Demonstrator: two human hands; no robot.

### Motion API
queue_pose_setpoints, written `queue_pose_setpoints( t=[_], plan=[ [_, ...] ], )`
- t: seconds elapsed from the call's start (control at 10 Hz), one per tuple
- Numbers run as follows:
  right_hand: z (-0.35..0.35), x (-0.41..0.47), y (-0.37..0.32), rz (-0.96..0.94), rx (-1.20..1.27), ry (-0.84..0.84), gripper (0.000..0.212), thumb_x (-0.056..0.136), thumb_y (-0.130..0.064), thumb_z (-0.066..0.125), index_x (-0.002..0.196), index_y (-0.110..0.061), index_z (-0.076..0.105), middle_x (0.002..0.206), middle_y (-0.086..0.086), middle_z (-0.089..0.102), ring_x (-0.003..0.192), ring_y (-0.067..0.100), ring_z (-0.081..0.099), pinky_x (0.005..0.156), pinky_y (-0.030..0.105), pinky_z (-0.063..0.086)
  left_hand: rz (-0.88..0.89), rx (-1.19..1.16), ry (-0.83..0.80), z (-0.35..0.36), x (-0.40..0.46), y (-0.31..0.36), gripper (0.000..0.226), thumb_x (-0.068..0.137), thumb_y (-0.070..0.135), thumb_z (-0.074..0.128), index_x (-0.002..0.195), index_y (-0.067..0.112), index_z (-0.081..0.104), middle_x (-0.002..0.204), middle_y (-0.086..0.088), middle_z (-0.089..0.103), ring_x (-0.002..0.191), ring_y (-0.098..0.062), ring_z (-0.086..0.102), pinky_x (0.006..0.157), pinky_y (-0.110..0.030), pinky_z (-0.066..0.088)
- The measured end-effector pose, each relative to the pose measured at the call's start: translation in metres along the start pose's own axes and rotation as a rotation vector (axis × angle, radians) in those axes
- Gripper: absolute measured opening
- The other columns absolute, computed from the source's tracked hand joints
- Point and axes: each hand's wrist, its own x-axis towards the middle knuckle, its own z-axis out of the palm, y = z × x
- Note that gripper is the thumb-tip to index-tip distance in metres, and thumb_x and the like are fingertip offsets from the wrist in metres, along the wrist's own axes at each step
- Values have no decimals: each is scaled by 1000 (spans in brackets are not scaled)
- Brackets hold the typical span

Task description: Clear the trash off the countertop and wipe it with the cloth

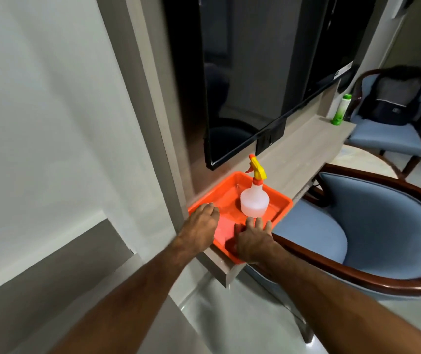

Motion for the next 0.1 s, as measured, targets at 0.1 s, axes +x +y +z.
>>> queue_pose_setpoints(
  t=[0.1],
  plan=[
    [-22, -30, 15, -134, 18, 243, 49, 96, -44, 36, 135, -17, 51, 145, 22, 39, 135, 43, 31, 112, 62, 18, -49, 37, 128, -41, -23, 4, 52, 97, 13, 46, 145, -3, 42, 147, -21, 50, 136, -33, 44, 121, -39, 31]
  ],
)
